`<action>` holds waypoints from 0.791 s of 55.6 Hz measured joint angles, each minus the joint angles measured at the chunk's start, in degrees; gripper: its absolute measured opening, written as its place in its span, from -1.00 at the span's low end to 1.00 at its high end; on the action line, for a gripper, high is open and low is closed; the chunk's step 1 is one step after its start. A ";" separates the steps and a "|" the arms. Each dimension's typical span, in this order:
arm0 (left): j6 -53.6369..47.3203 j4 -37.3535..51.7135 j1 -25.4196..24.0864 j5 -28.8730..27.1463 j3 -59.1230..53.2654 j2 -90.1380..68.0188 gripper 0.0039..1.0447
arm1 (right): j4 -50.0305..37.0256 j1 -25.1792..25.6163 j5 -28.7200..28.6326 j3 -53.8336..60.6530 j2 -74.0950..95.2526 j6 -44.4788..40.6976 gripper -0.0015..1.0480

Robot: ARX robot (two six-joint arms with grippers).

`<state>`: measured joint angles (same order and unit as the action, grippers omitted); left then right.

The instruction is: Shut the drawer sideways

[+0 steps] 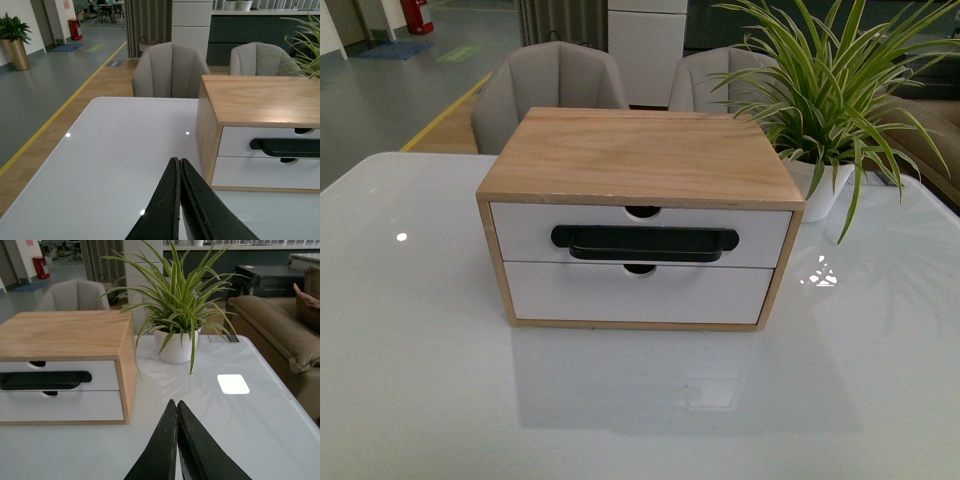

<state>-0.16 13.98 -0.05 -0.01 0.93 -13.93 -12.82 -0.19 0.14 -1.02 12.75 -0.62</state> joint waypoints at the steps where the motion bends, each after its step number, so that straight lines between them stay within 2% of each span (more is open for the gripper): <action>1: 0.00 -0.48 0.00 0.00 0.00 0.50 -0.97 | 0.46 0.00 0.00 0.00 -0.44 0.00 -0.96; 7: 0.00 -2.97 0.00 0.00 0.00 2.99 -0.97 | 3.26 0.00 -0.02 0.00 -3.21 0.00 -0.96; 11: 0.00 -5.22 0.00 -0.02 0.00 5.09 -0.97 | 11.76 0.00 -0.09 0.00 -10.01 0.00 -0.96; 15: 0.02 -12.94 0.00 0.00 0.00 11.17 -0.97 | 12.55 0.00 -0.15 -0.02 -12.17 0.00 -0.96; 38: 0.02 -13.90 0.00 0.00 0.00 13.57 -0.97 | 12.72 0.00 -0.11 0.00 -12.39 0.00 -0.96; 40: 0.09 -13.90 0.00 0.00 0.00 13.57 -0.94 | 12.74 0.00 -0.11 -0.02 -12.39 0.00 -0.89; 42: 0.04 -13.90 0.00 0.00 0.00 13.57 -0.74 | 12.72 0.00 -0.11 -0.02 -12.39 0.00 -0.67; 44: 0.04 -13.90 0.00 0.00 0.00 13.57 -0.60 | 12.72 0.00 -0.11 0.00 -12.39 0.00 -0.54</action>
<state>-0.12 0.08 -0.05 -0.01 0.93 -0.36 -0.10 -0.19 0.03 -1.02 0.36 -0.62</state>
